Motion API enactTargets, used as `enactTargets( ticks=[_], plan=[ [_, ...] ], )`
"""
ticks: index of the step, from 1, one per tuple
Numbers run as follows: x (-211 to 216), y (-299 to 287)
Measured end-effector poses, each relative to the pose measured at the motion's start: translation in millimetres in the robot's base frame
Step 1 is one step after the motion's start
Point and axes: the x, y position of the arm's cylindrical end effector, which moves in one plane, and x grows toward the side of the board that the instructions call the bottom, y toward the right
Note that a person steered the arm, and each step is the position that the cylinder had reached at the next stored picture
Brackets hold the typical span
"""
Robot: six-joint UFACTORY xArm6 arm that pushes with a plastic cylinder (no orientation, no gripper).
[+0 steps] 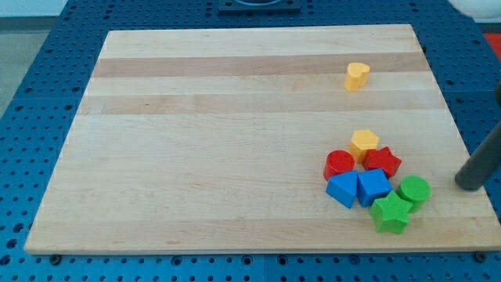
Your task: Slide the yellow heart towards the group of block
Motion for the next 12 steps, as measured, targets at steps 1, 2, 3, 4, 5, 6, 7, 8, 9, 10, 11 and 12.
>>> enactTargets(
  ticks=[1,2,3,4,5,6,7,8,9,10,11,12],
  plan=[
    [-46,24],
    [-99,45],
    [-155,58],
    [-218,47],
    [-284,-10],
    [-294,-92],
    [-294,-142],
    [-289,-142],
    [-242,-142],
    [-209,-142],
    [-209,-142],
    [-209,-141]
  ],
)
